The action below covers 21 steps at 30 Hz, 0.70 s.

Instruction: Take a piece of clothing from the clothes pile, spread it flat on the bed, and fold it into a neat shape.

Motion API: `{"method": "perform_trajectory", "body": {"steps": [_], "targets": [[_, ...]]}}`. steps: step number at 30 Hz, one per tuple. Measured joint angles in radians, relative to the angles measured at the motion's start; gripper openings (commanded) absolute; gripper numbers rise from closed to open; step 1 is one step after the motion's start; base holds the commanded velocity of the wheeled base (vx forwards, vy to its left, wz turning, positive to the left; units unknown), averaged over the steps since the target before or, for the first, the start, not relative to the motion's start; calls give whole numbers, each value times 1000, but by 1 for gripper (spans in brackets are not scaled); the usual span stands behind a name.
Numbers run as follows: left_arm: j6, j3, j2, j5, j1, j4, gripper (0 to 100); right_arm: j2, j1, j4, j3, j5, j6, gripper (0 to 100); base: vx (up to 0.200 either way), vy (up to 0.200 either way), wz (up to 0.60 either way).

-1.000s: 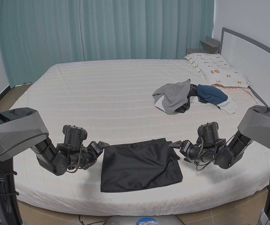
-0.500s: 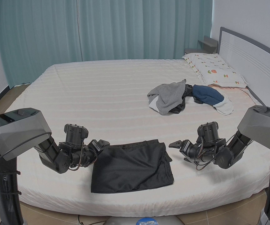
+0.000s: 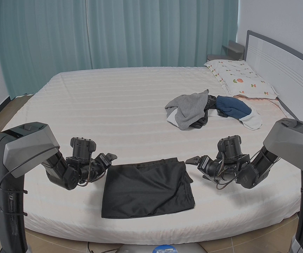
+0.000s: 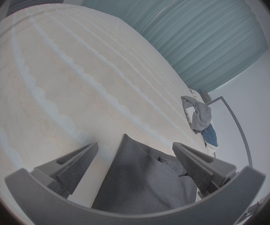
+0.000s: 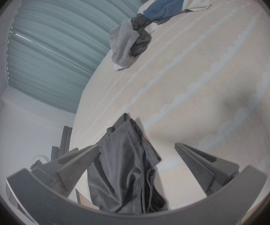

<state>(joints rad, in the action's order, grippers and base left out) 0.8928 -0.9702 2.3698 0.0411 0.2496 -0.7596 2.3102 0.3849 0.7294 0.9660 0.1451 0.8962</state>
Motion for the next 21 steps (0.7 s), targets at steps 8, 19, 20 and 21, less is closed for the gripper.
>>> {"method": "perform_trajectory", "body": {"steps": [8,19,20,21], "targets": [[-54,-46,48,-53,24,0,0,44,0,5,69,-1,-4,100,0,0,0],[-17,-63,72,-111,26,-54,0,91,20,7,135,0,-99,100,0,0,0],[-11,-61,73,-116,26,-63,0,96,22,7,145,0,-103,100,0,0,0],[-7,-58,73,-119,26,-66,0,101,25,7,154,0,-105,100,0,0,0]]}}
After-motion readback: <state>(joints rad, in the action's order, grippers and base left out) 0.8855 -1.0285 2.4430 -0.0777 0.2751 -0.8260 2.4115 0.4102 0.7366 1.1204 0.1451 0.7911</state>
